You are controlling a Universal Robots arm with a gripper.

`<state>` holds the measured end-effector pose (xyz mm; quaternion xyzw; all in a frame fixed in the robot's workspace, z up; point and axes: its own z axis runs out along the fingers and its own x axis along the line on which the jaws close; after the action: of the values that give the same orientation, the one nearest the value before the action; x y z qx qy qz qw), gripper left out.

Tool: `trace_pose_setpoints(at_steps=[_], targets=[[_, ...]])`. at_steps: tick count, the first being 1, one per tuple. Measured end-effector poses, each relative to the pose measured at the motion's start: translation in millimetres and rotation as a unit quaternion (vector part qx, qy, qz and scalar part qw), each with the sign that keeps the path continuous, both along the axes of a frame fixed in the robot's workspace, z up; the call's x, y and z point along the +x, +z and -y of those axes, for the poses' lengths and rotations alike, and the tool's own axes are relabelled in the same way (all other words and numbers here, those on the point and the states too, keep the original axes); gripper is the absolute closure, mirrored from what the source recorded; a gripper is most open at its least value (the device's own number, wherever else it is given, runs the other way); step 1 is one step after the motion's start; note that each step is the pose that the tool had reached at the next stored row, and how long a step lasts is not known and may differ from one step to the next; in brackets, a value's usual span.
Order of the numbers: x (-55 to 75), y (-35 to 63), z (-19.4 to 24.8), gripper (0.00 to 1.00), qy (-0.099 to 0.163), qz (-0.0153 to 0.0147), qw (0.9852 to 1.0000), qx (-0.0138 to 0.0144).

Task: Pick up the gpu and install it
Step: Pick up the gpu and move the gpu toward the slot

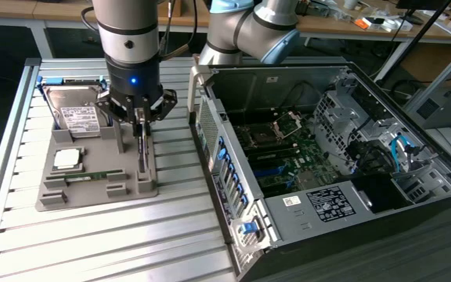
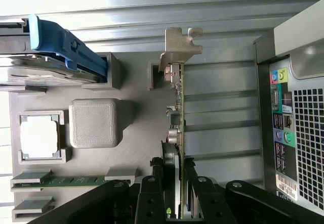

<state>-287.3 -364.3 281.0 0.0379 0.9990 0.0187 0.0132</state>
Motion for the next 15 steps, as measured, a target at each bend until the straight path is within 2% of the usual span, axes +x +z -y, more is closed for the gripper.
trace_pose_setpoints(at_steps=[15], targets=[[0.0, 8.1, 0.0, 0.73, 0.0, 0.0001, 1.0, 0.0001]])
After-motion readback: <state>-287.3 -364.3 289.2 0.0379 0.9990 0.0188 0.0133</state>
